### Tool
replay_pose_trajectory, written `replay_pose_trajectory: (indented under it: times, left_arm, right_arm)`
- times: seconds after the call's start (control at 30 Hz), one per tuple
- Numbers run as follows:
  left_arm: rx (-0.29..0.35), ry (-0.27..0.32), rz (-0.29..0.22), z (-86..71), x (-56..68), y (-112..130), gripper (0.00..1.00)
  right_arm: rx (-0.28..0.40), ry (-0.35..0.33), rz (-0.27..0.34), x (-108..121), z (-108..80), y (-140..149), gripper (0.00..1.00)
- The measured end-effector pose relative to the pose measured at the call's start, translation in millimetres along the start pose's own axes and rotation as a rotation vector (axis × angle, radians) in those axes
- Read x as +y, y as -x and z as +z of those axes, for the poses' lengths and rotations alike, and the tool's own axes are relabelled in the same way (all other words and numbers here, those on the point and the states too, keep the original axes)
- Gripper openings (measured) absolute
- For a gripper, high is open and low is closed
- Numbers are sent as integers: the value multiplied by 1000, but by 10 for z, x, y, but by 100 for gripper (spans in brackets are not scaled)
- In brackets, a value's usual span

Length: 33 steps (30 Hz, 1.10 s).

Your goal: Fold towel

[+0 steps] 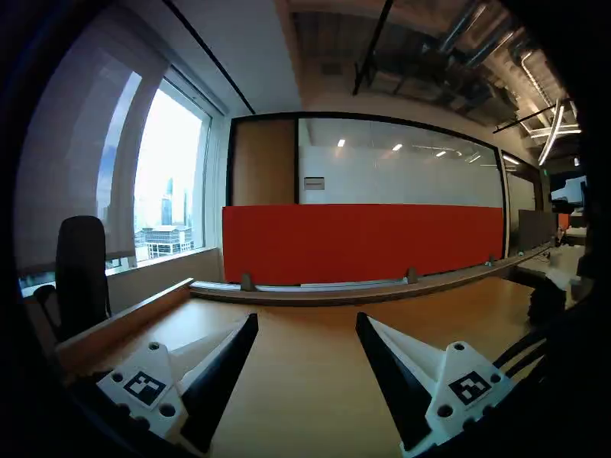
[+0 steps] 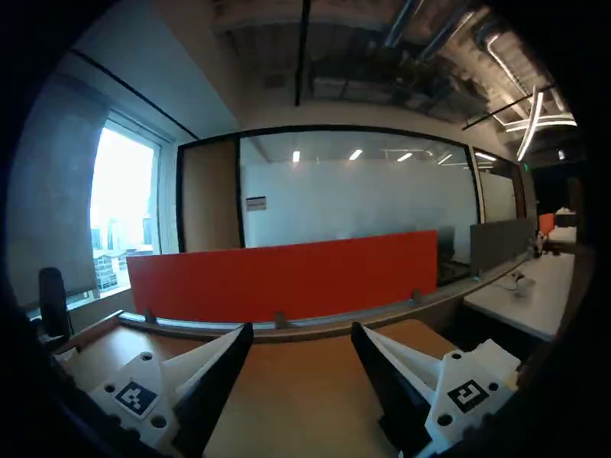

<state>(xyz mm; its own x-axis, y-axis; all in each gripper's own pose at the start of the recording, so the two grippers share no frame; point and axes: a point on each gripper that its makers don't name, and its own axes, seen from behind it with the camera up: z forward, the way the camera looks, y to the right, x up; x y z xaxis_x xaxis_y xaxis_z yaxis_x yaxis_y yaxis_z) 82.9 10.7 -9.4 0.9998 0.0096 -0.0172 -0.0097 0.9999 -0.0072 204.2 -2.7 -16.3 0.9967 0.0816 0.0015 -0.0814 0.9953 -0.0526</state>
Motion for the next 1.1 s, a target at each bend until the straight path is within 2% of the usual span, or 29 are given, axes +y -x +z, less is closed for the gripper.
replay_pose_trajectory:
  times: [0.47, 1.1]
  left_arm:
    - [15, 0, -9, -14, -63, 463, 95]
    - [20, -22, -36, 67, -177, 841, 95]
  right_arm:
    - [3, -12, -36, -82, 59, 351, 99]
    - [26, 7, -60, -62, 170, 362, 99]
